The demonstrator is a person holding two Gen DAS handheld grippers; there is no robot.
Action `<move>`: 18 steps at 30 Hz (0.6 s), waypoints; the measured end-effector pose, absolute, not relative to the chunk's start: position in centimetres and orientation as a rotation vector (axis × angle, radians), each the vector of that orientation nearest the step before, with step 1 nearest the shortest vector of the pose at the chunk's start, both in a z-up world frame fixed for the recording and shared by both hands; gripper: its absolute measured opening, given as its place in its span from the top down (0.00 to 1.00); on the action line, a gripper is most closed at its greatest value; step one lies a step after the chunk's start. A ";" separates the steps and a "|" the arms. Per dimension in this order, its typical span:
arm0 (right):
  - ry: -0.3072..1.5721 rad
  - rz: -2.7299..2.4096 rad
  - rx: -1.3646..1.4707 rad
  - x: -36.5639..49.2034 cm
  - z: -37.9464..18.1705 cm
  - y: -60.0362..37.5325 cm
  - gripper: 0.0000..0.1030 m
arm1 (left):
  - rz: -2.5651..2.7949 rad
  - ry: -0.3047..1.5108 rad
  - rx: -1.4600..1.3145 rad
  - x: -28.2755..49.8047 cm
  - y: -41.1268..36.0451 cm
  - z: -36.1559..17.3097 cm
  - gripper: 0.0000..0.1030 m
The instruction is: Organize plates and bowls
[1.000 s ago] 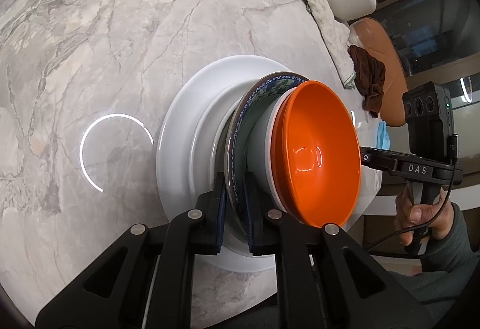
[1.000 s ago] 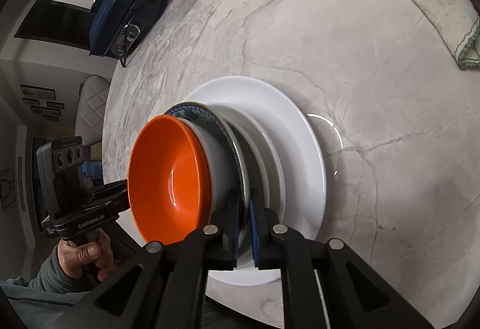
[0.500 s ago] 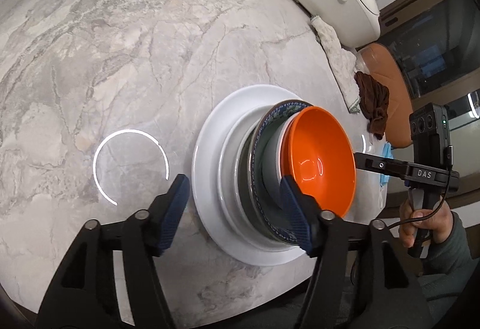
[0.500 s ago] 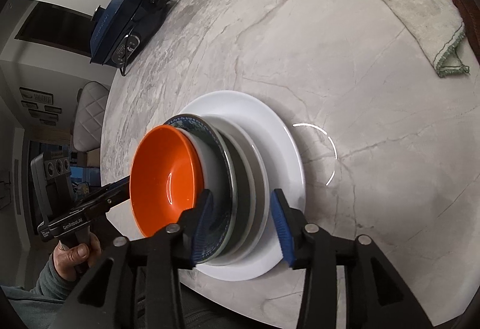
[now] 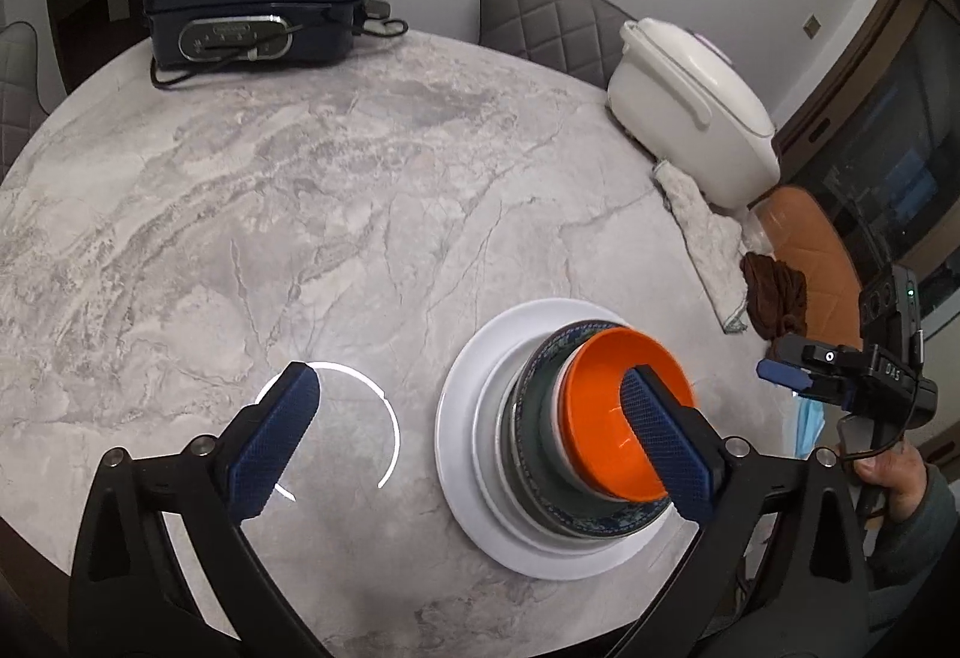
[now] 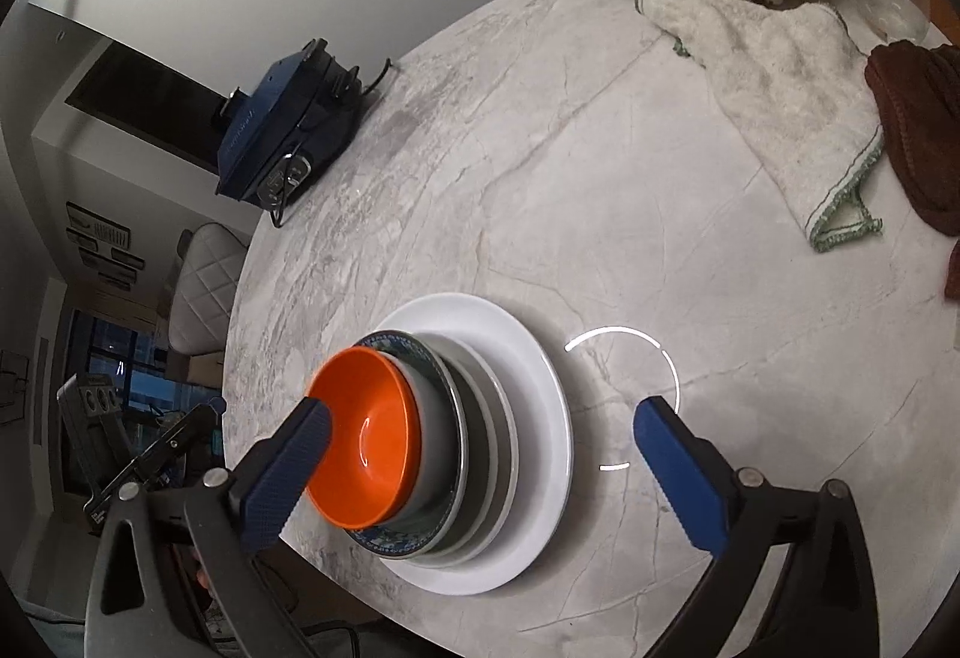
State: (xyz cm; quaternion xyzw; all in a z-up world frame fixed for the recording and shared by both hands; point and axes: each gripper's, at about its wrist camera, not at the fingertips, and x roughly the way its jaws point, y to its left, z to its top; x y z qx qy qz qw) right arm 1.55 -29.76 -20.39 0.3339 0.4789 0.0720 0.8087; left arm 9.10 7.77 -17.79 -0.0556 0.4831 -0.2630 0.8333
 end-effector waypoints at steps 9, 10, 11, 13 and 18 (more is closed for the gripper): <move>0.863 0.262 0.794 0.7 -17.9 -30.5 0.00 | -0.393 0.739 -0.085 4.0 7.7 -8.4 0.01; 0.830 0.265 0.792 0.6 -17.3 -30.5 0.00 | -0.371 0.747 -0.094 4.1 7.8 -8.1 0.01; 0.790 0.263 0.786 0.4 -16.5 -30.5 0.00 | -0.339 0.763 -0.092 4.2 7.8 -8.0 0.01; 0.712 0.250 0.767 0.1 -14.8 -30.5 0.00 | -0.254 0.777 -0.079 3.8 8.1 -8.0 0.01; 0.592 0.171 0.681 -0.8 -10.6 -29.7 0.00 | -0.376 0.905 -0.140 2.9 8.0 -9.6 0.01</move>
